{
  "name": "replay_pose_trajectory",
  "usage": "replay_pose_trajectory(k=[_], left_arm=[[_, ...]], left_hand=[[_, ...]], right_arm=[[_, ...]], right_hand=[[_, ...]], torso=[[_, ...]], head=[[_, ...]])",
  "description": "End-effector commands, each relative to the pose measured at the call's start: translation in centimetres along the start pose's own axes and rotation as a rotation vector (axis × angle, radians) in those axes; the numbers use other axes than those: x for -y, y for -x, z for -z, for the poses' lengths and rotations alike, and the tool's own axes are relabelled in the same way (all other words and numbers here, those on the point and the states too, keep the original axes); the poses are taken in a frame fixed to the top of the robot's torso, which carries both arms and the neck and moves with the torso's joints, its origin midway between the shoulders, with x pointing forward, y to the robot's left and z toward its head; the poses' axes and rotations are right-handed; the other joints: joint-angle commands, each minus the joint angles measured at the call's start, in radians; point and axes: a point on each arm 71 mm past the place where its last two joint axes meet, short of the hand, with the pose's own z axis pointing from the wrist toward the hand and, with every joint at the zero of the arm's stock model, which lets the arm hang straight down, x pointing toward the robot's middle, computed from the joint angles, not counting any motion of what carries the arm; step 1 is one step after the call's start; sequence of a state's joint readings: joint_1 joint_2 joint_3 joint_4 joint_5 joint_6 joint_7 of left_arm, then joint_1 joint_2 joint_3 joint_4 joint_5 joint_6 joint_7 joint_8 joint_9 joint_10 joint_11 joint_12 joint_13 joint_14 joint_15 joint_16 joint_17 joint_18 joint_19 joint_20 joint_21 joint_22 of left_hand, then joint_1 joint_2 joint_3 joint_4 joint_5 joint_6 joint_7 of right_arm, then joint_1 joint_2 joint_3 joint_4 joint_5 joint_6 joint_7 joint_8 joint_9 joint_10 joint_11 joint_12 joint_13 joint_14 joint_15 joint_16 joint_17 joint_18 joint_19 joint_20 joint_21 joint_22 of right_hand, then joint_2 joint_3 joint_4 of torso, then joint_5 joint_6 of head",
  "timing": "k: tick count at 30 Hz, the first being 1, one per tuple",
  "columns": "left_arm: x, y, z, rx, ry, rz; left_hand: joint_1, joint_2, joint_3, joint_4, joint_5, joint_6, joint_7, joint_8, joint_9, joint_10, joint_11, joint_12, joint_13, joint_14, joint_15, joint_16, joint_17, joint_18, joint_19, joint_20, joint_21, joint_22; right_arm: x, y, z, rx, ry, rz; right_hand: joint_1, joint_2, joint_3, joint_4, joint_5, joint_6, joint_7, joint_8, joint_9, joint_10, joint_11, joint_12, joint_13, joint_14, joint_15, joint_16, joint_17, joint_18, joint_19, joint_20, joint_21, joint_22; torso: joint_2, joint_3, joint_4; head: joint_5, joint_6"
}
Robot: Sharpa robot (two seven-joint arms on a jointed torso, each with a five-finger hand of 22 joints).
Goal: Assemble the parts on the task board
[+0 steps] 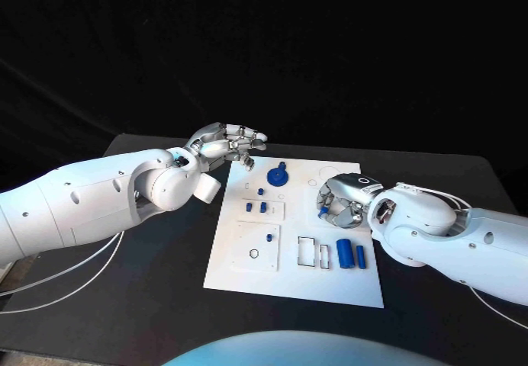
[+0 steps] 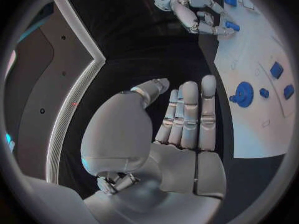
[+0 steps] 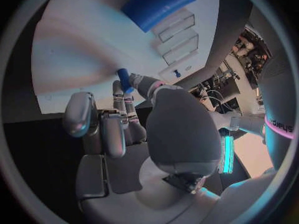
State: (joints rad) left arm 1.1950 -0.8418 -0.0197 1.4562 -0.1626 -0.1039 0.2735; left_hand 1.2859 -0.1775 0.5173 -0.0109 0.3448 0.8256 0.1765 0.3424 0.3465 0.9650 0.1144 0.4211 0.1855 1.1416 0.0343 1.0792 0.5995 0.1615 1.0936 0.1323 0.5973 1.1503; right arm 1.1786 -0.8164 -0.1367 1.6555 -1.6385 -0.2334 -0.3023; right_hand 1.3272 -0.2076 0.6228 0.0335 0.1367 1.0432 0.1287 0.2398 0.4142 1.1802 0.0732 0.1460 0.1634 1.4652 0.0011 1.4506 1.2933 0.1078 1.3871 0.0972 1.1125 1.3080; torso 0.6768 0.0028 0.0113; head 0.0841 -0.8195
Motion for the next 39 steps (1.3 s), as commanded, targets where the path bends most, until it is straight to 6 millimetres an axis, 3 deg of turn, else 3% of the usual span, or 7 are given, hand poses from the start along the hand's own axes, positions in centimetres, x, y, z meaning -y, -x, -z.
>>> replay_pose_trajectory(k=[1,6,16,23,29,39], left_arm=[[0.1,-0.3,0.0,-0.019,-0.004,0.002],[0.1,-0.3,-0.1,-0.02,-0.004,0.002],[0.0,-0.2,-0.2,-0.018,-0.005,0.002],[0.0,-0.3,-0.4,-0.019,-0.005,0.002],[0.0,-0.4,-0.5,-0.022,-0.006,0.003],[0.0,-0.5,-0.6,-0.026,-0.007,0.004]], left_hand=[[-0.003,0.003,-0.006,0.001,0.004,-0.007,0.0,0.007,0.0,-0.007,-0.003,0.006,0.0,-0.004,0.0,-0.007,-0.001,0.019,-0.003,0.004,-0.003,-0.001],[-0.003,0.003,-0.006,0.001,0.004,-0.007,0.0,0.007,0.0,-0.007,-0.003,0.006,0.0,-0.004,0.0,-0.007,-0.001,0.019,-0.003,0.004,-0.003,-0.001],[-0.003,0.003,-0.006,0.001,0.004,-0.007,0.0,0.007,0.0,-0.007,-0.003,0.006,0.0,-0.004,0.0,-0.007,-0.001,0.019,-0.003,0.004,-0.003,-0.001],[-0.002,0.005,-0.006,0.0,0.005,-0.011,0.001,0.01,0.0,-0.014,-0.001,0.011,0.0,-0.006,0.001,-0.006,-0.006,0.019,-0.002,0.006,-0.009,-0.004],[-0.002,0.005,-0.006,0.0,0.005,-0.011,0.001,0.01,0.0,-0.014,-0.001,0.011,0.0,-0.006,0.001,-0.006,-0.006,0.019,-0.002,0.006,-0.009,-0.004],[-0.002,0.005,-0.006,0.0,0.005,-0.011,0.001,0.01,0.0,-0.014,-0.001,0.011,0.0,-0.006,0.001,-0.006,-0.006,0.019,-0.002,0.006,-0.009,-0.004]], right_arm=[[-0.1,-0.4,0.0,-0.001,0.0,0.023],[-0.6,-0.1,0.3,0.044,0.017,0.015],[-1.6,1.6,1.3,0.112,0.052,0.003],[-3.5,2.9,2.1,0.149,0.102,-0.015],[-6.4,3.0,2.1,0.154,0.18,-0.045],[-12.4,0.4,1.3,0.112,0.331,-0.102]], right_hand=[[0.023,0.008,0.019,-0.011,-0.02,0.014,0.0,0.013,0.006,0.02,-0.005,-0.002,0.003,0.049,-0.011,0.007,0.004,-0.011,0.005,-0.003,0.008,0.028],[0.033,0.011,0.04,-0.033,-0.019,0.039,-0.007,0.033,0.024,0.058,-0.017,0.006,0.013,0.05,-0.02,0.009,0.008,-0.013,0.011,-0.011,0.022,0.039],[0.03,0.008,0.043,-0.037,-0.012,0.045,-0.009,0.039,0.03,0.067,-0.02,0.006,0.016,0.05,-0.023,0.01,0.009,-0.014,0.014,-0.014,0.03,0.044],[0.029,0.008,0.044,-0.038,-0.01,0.047,-0.01,0.04,0.032,0.07,-0.021,0.006,0.017,0.051,-0.024,0.01,0.01,-0.015,0.015,-0.014,0.031,0.045],[0.028,0.007,0.046,-0.04,-0.004,0.046,-0.011,0.041,0.034,0.071,-0.022,0.005,0.018,0.05,-0.025,0.009,0.008,-0.015,0.015,-0.015,0.031,0.046],[0.027,0.007,0.049,-0.042,0.003,0.045,-0.01,0.041,0.036,0.072,-0.022,0.003,0.019,0.05,-0.025,0.008,0.005,-0.013,0.013,-0.016,0.026,0.044]], torso=[[0.0,0.0001,-0.0002],[-0.001,-0.0003,-0.0005],[-0.003,-0.0013,0.0001],[-0.002,-0.0008,0.0002],[-0.001,-0.0007,0.0009],[-0.001,-0.0025,0.0023]], head=[[0.0,-0.001],[0.0,0.0],[-0.001,0.005],[0.003,0.006],[0.009,0.005],[0.014,0.005]])
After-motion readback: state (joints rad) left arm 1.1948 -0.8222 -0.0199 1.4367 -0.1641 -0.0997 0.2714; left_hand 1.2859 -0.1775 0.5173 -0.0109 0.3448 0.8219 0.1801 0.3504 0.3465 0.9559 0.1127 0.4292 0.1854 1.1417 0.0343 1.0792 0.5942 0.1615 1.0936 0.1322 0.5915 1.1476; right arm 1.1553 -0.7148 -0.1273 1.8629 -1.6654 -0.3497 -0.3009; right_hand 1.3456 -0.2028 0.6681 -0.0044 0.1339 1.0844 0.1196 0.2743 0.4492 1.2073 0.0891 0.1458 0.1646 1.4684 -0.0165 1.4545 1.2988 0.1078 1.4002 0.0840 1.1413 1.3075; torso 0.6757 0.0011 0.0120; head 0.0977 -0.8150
